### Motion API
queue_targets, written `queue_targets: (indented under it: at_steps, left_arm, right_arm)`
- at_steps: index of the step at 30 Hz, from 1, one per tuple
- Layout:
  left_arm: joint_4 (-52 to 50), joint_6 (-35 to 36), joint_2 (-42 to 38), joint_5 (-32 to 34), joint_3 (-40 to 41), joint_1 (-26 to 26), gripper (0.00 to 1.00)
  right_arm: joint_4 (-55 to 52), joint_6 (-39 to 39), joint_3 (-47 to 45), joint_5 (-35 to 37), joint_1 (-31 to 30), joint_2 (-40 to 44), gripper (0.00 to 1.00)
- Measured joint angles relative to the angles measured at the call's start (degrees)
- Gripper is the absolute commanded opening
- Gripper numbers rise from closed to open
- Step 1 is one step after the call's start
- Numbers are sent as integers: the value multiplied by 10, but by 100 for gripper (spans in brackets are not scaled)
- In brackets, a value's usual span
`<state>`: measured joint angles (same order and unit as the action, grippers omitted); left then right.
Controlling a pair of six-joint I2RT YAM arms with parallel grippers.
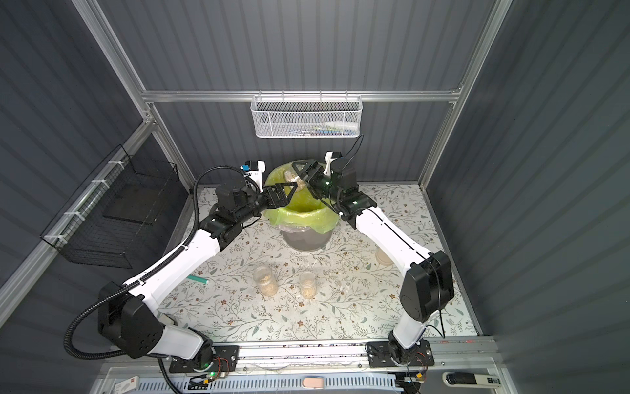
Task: Empty expired oatmeal from jars
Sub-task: Pour the expired oatmeal into the trash bin.
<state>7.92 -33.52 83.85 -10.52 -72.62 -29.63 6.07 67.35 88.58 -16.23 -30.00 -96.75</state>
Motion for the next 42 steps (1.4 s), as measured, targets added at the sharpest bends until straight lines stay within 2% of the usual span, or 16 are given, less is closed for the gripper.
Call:
queue_targets:
  at_steps: [17,30,42]
  left_arm:
    - [69,-76,-69,43,89,-4,100]
    - [132,-150,-63,93,103,-37,100]
    - [142,-198,-63,143,114,-39,100]
  right_arm:
    - [16,57,-13,0,-9,3,46]
    - [30,123,-7,14,-21,-31,46]
    - [54,159,-8,26,-23,-31,46]
